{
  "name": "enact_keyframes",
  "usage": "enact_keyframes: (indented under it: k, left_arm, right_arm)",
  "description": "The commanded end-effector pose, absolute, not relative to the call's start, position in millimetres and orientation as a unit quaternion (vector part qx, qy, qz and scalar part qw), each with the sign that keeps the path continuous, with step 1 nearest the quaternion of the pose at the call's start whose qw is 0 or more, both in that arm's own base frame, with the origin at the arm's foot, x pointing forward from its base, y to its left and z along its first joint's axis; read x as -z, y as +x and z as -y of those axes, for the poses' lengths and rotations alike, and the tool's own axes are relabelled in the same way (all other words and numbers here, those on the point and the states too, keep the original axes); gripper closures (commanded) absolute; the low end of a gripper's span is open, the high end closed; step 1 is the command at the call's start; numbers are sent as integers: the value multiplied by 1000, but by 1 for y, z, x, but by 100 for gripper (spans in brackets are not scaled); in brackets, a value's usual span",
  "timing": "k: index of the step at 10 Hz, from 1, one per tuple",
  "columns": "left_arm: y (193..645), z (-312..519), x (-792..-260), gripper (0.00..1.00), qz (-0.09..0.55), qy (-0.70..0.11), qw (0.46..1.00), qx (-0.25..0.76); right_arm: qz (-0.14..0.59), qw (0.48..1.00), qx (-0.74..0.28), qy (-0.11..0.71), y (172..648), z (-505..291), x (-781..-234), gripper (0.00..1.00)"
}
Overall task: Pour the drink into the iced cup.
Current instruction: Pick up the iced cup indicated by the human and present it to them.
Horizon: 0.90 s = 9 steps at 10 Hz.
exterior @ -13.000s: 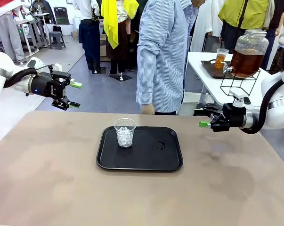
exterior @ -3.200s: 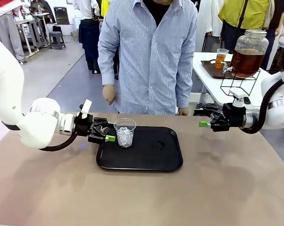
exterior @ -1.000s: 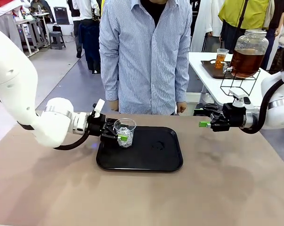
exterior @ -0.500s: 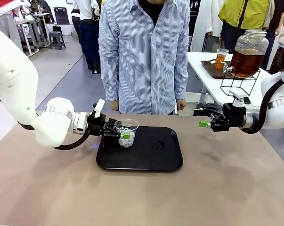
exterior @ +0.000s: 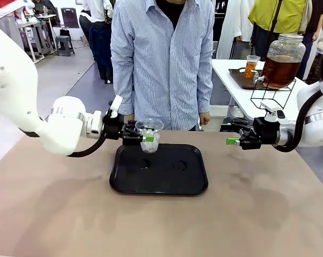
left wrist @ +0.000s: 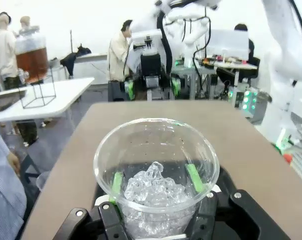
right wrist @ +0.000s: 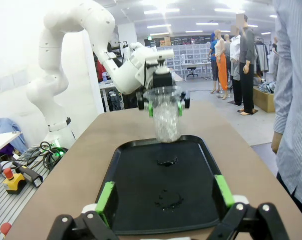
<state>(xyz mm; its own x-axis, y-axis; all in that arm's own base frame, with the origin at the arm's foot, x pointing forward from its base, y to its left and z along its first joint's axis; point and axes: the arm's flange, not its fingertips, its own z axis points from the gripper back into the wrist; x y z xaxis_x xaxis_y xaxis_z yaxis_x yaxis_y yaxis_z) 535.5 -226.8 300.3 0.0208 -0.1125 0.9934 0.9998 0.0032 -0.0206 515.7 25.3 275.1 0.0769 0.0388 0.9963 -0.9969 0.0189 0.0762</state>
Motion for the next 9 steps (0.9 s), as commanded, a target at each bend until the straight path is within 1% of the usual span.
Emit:
enact_keyframes:
  k: [1, 2, 4, 5, 9]
  left_arm:
    - [550, 241, -335, 40, 475, -483, 546, 493]
    - [559, 248, -348, 40, 471, -475, 559, 490]
    - [570, 258, -367, 40, 474, -458, 567, 494]
    - [561, 248, -362, 40, 467, -473, 557, 498]
    - [561, 248, -362, 40, 467, -473, 557, 498]
  right_arm:
    - [473, 533, -487, 504, 517, -27, -278, 0]
    - [473, 533, -487, 504, 517, -27, -278, 0]
    - [473, 533, -487, 504, 517, -27, -278, 0]
    - [473, 533, -487, 504, 517, -27, -278, 0]
    - [473, 533, -487, 504, 517, -27, -278, 0]
